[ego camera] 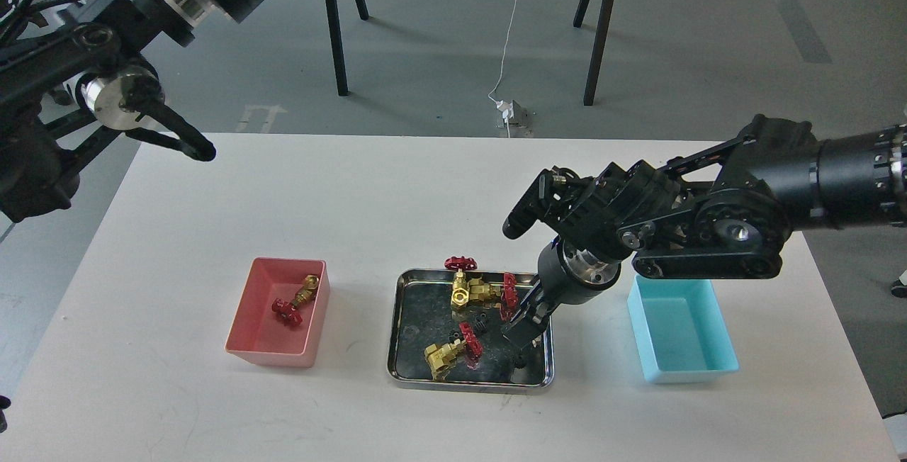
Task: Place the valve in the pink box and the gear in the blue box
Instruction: 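Lower the right gripper into the tray and grasp the small gear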
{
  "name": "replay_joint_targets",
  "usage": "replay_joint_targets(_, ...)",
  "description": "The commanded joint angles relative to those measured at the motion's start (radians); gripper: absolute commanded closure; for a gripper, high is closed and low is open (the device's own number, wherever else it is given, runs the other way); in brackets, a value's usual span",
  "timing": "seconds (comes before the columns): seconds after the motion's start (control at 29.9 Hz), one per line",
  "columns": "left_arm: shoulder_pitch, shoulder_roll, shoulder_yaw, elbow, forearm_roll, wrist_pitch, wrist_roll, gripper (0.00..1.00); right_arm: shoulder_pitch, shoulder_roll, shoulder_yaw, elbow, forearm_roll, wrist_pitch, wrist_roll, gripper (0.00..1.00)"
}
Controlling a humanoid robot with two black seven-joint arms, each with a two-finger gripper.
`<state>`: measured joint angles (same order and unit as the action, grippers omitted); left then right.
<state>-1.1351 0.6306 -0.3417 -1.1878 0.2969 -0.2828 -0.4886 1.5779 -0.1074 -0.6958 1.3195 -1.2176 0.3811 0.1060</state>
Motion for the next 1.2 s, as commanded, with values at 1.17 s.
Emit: replay_joint_targets(1.17, 0.117, -0.078, -0.054, -0.006, 0.001, 0.001, 0.0, 0.06, -0.102, 0.107, -0.139, -0.092, -0.034, -0.117, 0.054, 0.4)
